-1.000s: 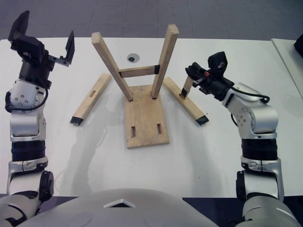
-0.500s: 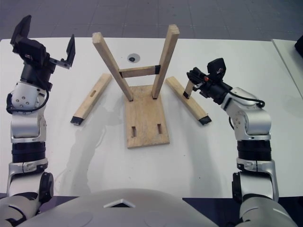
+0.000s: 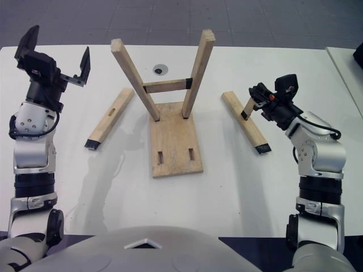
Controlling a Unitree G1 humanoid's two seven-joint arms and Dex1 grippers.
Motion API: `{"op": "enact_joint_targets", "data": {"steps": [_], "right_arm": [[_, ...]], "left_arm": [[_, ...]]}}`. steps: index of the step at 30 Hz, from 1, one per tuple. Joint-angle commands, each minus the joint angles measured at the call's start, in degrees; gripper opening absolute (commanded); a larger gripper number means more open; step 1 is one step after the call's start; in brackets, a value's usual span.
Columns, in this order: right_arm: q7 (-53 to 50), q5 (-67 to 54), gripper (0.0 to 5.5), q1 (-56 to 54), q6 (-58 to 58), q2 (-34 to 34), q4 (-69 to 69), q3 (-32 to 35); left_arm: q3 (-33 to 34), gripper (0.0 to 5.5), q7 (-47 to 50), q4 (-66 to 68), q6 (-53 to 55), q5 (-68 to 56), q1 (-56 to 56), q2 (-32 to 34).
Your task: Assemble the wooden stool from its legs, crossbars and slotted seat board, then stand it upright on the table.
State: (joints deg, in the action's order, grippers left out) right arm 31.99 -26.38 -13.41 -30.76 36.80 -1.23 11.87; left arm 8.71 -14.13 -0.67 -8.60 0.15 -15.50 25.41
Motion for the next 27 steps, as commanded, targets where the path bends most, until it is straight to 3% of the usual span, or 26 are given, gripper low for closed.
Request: {"op": "enact_joint_targets", "data": {"steps": [1, 9, 17, 20, 23, 27], "right_arm": [[-0.6, -0.9, 0.78, 0.6, -1.7, -0.6, 1.3, 2.3], [-6.8, -9.0, 1.98, -13.6, -9.1, -1.9, 7.2, 8.5], [-15.4, -3.7, 3.22, -30.2, -1.8, -6.5, -1.2, 6.5], [-16.1, -2.4, 3.67, -28.7, -1.8, -7.6, -1.9, 5.5], [-15.9, -1.1, 4.12, -20.0, -2.1, -11.1, -4.2, 3.7], [-13.7, 5.2, 4.78, -9.4, 4.4, -13.9, -18.8, -0.4]], "left_arm": [[0.1, 5.4, 0.2, 0.2, 0.3, 0.1, 0.1, -0.2], [0.2, 5.4, 0.3, 1.5, -0.3, 0.2, 0.0, -0.1], [0.0, 5.4, 0.5, 2.3, -0.4, 0.4, -0.5, -0.2], [0.1, 5.4, 0.5, 2.6, -0.3, 0.4, -0.4, 0.0], [0.4, 5.4, 0.6, 2.0, -0.4, -0.4, 0.0, -0.5], [0.0, 5.4, 0.6, 2.5, -0.5, -0.3, 0.0, -0.8]]}}
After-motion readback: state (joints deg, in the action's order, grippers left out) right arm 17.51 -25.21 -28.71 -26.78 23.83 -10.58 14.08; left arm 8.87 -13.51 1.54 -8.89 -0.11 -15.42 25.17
